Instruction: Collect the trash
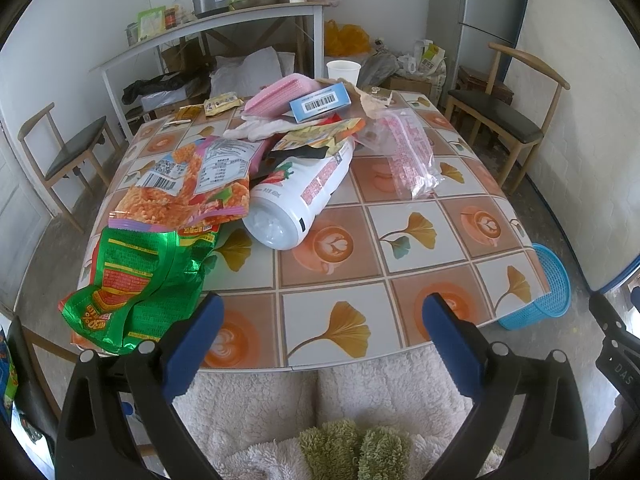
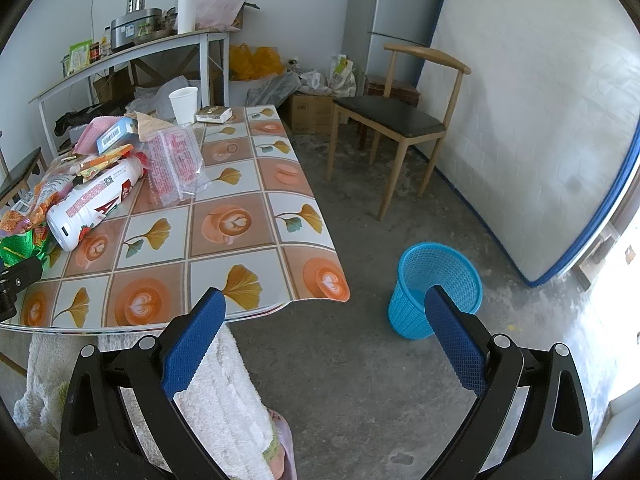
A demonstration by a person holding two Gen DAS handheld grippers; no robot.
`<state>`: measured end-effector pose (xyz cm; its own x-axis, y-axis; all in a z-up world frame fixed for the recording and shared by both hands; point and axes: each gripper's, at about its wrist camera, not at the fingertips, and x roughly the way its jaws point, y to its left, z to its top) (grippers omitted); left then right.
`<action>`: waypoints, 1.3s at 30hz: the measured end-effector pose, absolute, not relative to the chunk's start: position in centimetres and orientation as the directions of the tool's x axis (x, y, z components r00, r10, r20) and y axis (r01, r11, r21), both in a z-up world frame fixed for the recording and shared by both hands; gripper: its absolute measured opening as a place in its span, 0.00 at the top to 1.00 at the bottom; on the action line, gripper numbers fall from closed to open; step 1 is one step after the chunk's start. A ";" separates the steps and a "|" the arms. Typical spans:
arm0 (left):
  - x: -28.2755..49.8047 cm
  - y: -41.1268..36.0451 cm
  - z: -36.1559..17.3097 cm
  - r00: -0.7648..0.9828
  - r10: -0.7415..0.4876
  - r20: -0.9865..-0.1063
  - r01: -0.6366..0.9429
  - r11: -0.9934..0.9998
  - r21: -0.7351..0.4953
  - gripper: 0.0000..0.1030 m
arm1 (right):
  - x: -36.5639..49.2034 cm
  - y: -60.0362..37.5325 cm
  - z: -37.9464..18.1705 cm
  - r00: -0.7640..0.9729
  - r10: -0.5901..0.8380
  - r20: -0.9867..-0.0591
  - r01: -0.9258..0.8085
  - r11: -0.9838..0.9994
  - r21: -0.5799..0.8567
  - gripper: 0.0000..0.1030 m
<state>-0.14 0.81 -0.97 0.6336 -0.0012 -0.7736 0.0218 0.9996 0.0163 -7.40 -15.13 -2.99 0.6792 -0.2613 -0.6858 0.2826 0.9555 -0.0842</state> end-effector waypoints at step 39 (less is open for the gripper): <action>0.0 1.7 -1.3 0.629 0.001 -0.777 0.009 1.000 0.009 0.06 | -7.1 -14.5 -2.9 0.685 -0.261 -0.680 0.278 0.957 -0.087 0.08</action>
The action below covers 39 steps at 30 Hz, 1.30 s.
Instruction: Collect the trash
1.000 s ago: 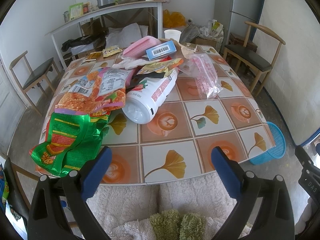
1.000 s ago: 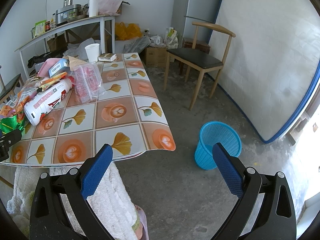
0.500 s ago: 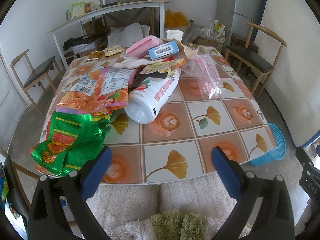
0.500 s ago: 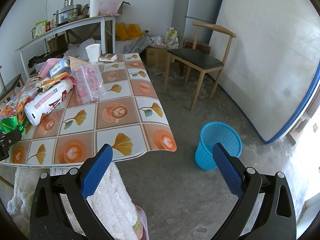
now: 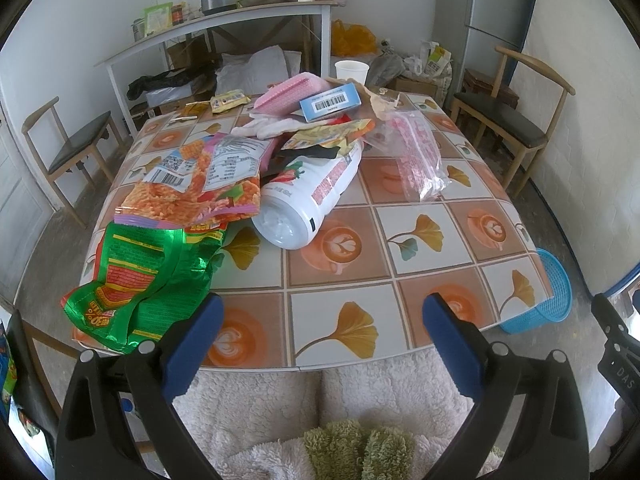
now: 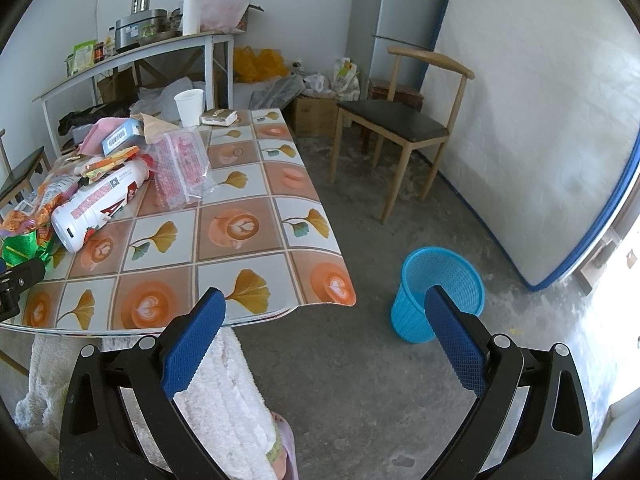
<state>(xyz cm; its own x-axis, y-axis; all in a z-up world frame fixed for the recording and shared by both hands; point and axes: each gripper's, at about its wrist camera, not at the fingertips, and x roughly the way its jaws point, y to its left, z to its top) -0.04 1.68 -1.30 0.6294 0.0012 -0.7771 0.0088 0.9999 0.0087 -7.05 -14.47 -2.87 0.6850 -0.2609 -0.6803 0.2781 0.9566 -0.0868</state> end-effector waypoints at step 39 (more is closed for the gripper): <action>7.6 11.1 4.8 0.779 -0.296 -0.553 0.193 0.952 -0.238 0.09 | 6.3 -9.8 1.2 0.812 0.110 -0.573 -0.035 0.989 0.141 0.15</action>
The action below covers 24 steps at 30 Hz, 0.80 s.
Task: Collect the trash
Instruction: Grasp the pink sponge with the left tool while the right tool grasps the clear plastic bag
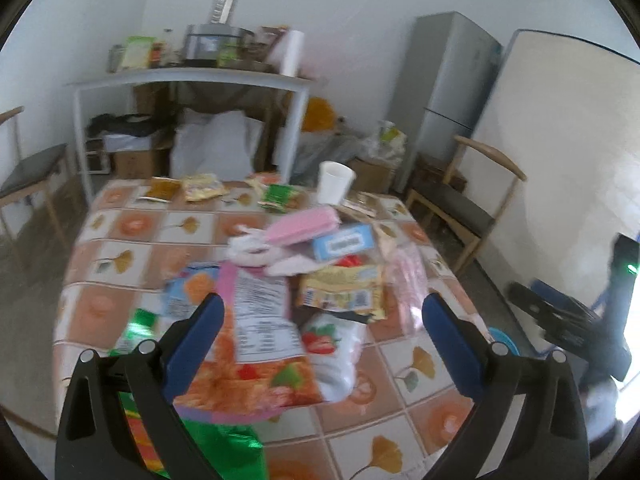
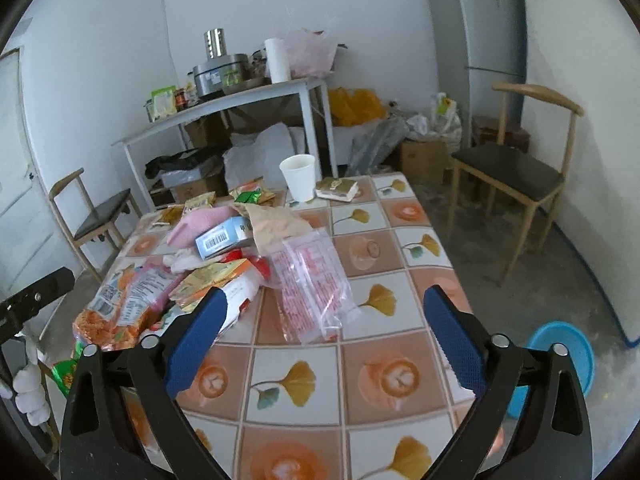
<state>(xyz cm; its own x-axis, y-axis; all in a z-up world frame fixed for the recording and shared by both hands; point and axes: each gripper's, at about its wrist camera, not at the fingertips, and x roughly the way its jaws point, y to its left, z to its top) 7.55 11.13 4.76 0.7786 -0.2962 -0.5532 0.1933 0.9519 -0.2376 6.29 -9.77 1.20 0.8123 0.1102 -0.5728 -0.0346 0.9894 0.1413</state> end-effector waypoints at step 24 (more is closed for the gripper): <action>22.5 6.4 7.7 0.616 -0.326 -0.717 0.527 0.847 0.068 0.28 | 16.8 -11.2 -4.9 0.637 0.421 -0.646 -0.324 0.906 0.272 0.09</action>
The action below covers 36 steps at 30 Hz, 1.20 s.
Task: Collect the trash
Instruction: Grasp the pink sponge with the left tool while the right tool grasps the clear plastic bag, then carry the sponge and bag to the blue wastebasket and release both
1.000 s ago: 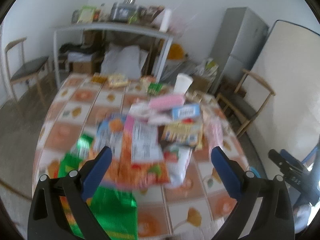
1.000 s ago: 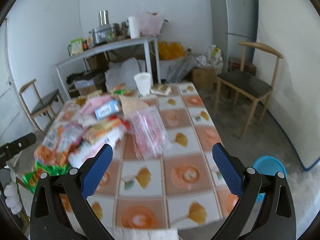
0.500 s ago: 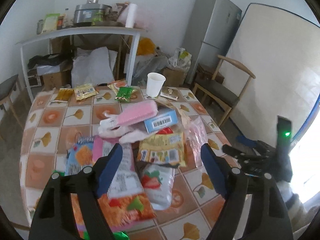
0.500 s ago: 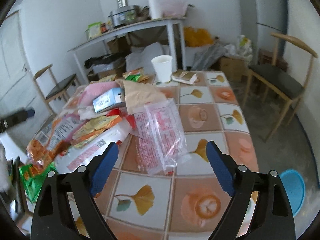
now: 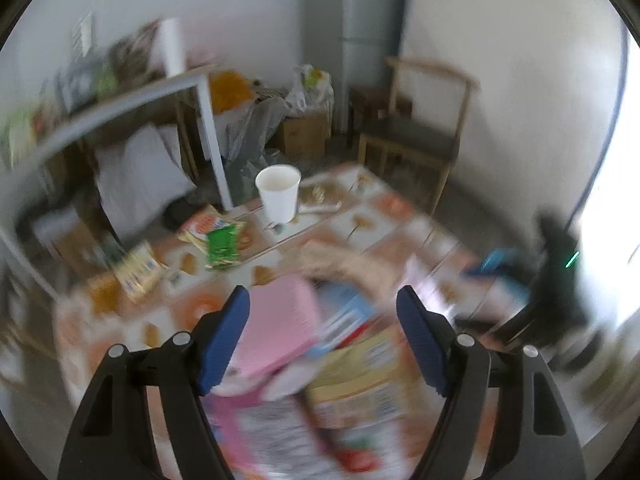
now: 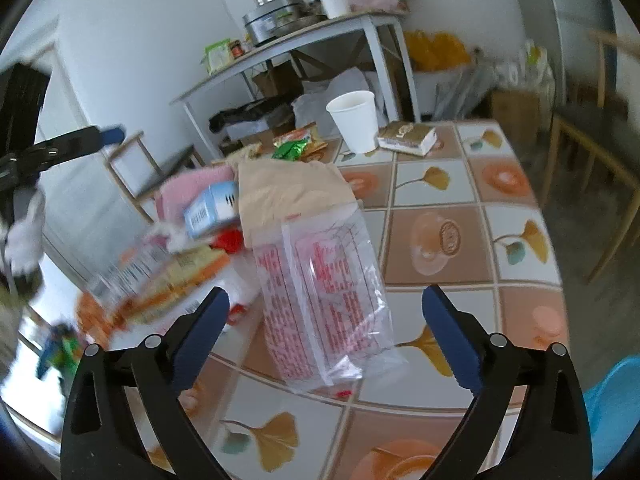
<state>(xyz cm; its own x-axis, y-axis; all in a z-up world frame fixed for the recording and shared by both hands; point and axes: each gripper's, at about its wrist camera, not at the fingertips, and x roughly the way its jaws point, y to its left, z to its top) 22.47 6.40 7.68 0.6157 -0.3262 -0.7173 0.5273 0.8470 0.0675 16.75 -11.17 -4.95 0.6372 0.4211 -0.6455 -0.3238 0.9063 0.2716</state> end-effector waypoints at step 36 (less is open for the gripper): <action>21.7 7.6 0.8 0.667 -0.172 -0.725 0.642 0.626 0.443 0.74 | 17.7 -9.3 -6.8 0.554 0.382 -0.740 -0.370 0.909 0.193 0.43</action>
